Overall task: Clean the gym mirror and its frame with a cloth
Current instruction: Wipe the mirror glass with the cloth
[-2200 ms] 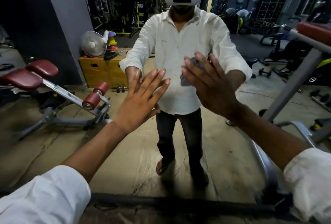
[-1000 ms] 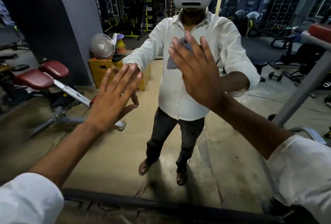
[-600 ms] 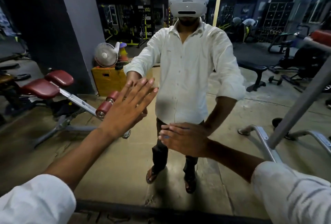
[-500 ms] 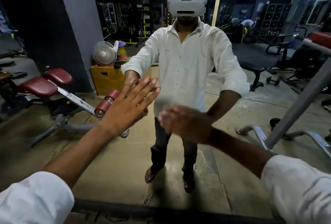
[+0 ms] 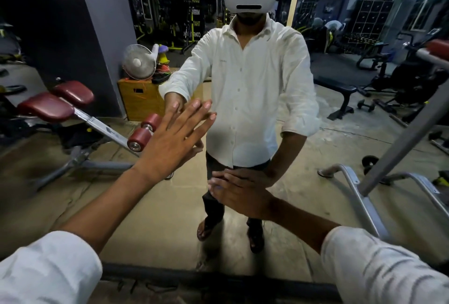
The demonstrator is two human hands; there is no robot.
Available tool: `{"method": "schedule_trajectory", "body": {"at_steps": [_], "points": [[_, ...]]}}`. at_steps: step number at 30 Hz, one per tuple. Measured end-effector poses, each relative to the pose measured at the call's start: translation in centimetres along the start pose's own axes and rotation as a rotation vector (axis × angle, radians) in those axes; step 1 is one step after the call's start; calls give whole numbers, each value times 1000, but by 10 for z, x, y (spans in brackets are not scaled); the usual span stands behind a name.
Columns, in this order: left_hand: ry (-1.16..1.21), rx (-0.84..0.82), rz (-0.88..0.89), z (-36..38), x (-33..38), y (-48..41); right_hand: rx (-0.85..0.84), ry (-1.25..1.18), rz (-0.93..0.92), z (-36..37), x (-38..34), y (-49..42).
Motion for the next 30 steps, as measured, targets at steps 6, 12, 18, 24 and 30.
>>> {"method": "schedule_trajectory", "body": {"at_steps": [6,12,18,24,30], "points": [[0,7,-41,-5,-31,20,246,-100,501,-57,153,-71],[-35,27,-123,-7,-44,44,352,-48,640,-52,126,-85],[16,-38,-89,-8,-47,46,47,56,75,7,-11,-46],[38,-28,-50,-18,-58,37,243,133,383,-72,144,-82],[-7,-13,-11,-25,-73,28,241,83,635,-100,211,-105]]}}
Point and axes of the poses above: each hand's wrist, its own y-axis away from the middle knuckle, its own z-axis out of the palm, x = y × z, the point moved 8 cm from there along -y, towards the middle knuckle, and after that the axes turned 11 degrees about x, right-handed, at the moved point
